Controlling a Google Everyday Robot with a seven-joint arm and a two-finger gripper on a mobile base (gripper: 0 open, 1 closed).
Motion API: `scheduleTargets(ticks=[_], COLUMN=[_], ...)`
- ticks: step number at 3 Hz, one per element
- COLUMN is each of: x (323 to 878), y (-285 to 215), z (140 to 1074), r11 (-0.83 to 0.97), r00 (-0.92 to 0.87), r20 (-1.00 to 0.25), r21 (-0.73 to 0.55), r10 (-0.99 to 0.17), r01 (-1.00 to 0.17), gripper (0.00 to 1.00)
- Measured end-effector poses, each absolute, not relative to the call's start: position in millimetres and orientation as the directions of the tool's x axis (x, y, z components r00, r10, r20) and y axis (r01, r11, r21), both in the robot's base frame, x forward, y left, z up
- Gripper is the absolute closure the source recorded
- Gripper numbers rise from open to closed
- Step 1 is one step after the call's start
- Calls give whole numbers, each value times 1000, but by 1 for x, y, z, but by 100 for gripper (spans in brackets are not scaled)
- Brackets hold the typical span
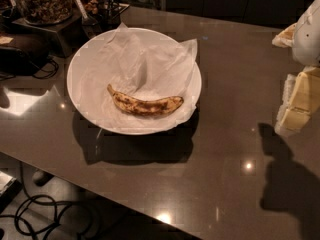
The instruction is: Pick banana from white bowl
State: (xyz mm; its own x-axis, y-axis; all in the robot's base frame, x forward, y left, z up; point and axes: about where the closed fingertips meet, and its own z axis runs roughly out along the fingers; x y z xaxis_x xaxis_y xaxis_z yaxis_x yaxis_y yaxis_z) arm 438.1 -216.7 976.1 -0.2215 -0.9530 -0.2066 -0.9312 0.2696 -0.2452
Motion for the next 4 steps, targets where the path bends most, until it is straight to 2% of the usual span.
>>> scheduleTargets(ticks=[2,4], x=[433,417], y=[-205,-115], z=[983,999], r11=[268,187], r00=[-221,-159], r20=[-204,-125], r21=[-243,-260], r10=[-954,-979], r01=[-932,-947], gripper=[0,0])
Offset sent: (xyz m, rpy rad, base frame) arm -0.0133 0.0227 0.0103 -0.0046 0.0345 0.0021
